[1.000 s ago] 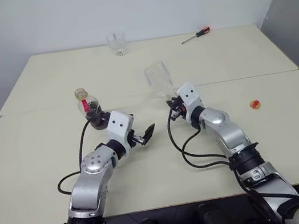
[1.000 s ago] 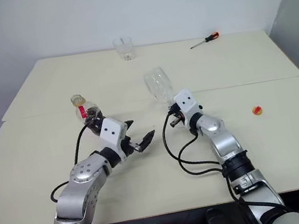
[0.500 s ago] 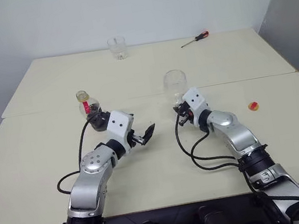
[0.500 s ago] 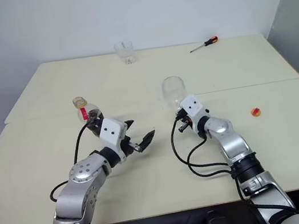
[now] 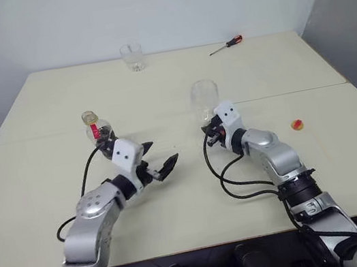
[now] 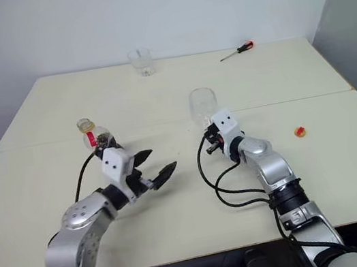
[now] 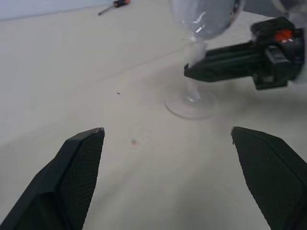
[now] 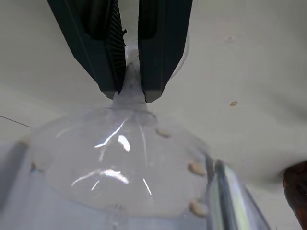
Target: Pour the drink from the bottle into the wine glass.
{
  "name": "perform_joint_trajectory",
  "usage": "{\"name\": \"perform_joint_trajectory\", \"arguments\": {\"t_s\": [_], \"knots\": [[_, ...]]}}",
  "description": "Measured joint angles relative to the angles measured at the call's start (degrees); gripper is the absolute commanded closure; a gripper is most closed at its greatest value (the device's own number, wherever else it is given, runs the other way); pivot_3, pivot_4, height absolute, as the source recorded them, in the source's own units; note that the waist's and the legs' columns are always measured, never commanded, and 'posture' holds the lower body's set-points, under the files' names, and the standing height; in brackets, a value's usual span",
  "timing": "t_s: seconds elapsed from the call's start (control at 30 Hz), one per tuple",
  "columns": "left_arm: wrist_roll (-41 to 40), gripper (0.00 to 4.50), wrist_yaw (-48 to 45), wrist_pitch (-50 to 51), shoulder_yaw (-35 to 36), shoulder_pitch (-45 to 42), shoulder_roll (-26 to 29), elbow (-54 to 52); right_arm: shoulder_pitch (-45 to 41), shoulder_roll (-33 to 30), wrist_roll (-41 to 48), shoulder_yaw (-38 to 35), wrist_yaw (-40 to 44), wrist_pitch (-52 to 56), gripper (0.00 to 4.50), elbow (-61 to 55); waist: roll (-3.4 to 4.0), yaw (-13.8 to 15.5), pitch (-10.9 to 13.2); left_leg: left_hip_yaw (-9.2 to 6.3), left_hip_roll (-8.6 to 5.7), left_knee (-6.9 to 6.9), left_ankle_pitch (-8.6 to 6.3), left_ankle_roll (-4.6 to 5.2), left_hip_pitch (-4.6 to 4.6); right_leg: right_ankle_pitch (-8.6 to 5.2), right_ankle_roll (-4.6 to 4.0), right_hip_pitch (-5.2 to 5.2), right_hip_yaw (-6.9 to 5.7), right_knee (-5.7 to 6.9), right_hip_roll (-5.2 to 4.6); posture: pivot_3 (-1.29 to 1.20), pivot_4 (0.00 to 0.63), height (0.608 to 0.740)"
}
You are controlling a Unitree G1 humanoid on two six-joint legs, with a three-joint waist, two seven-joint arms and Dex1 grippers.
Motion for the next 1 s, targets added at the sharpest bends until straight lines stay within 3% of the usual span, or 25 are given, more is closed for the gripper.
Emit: {"name": "perform_joint_trajectory", "arguments": {"t_s": [0.27,0.93,1.0], "knots": [[-4.95,0.0,-1.59,0.68,2.58,2.65,1.3,-2.57,-2.72,2.64,-0.45,1.54,-0.16,-3.69,4.38,5.34,0.0,-0.67,0.03,-0.03,0.02,-0.03,0.0,0.0,0.0,-0.01,-0.01,-0.02,0.06,-0.01,0.01,0.0,0.15,0.74],[-4.95,0.0,1.33,1.04,1.63,2.46,1.17,-3.49,-4.4,4.15,-1.22,4.55,1.05,-7.14,4.38,8.88,0.0,-1.11,0.18,-0.06,0.02,-0.08,-0.01,-0.02,-0.04,-0.02,-0.02,-0.11,0.11,-0.02,-0.01,0.0,0.15,0.74],[-4.81,0.0,1.62,1.07,0.88,1.47,1.13,-3.03,-4.33,4.15,-1.4,4.58,1.01,-7.13,3.66,8.73,0.0,-1.11,0.18,-0.05,0.02,-0.08,-0.01,-0.02,-0.04,-0.02,-0.02,-0.11,0.11,-0.02,-0.01,0.0,0.15,0.74]]}}
